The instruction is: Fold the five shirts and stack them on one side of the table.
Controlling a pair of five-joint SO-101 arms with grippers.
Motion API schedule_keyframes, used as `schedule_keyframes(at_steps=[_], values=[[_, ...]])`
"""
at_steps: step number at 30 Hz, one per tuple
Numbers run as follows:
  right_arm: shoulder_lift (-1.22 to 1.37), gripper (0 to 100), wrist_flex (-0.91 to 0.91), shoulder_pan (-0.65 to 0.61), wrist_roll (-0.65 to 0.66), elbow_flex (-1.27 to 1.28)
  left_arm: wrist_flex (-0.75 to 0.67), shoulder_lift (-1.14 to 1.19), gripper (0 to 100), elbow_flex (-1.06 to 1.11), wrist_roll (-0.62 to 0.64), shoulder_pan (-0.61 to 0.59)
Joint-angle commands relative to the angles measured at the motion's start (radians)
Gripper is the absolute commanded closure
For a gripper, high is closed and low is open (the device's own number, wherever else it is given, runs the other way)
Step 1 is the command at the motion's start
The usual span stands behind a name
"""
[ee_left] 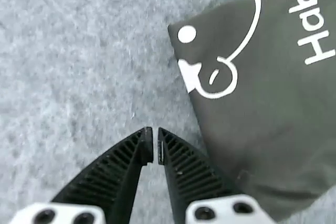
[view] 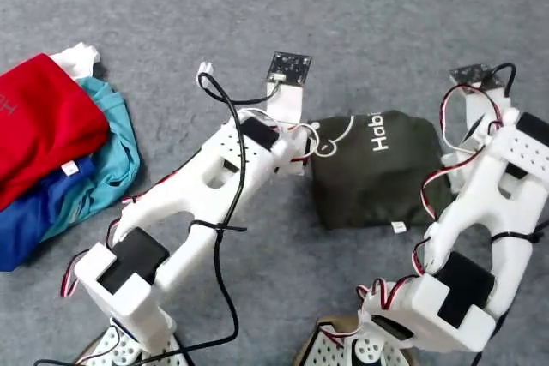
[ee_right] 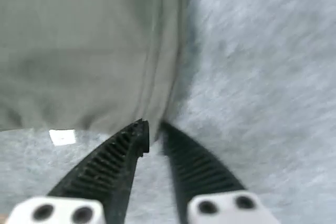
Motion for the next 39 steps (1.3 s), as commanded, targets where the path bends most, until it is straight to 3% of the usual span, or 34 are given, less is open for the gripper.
schedule_keyframes(at_steps=[1, 5, 15, 31, 39], values=[[0.012, 82.6, -0.074, -0.015, -0.115, 0.054, 0.078, -0.045, 96, -0.068, -0.009, -0.035], [0.067, 82.5, -0.184, -0.016, -0.212, 0.081, 0.107, -0.096, 95, -0.057, -0.009, -0.089], [0.223, 82.5, -0.193, -0.143, -0.308, 0.077, 0.219, -0.189, 95, -0.044, -0.026, -0.186], [0.259, 77.8, -0.215, -0.117, -0.315, 0.074, 0.235, -0.305, 95, 0.035, -0.051, -0.199], [0.387, 77.7, -0.089, -0.105, -0.315, -0.077, 0.242, -0.321, 95, 0.037, -0.051, -0.207]])
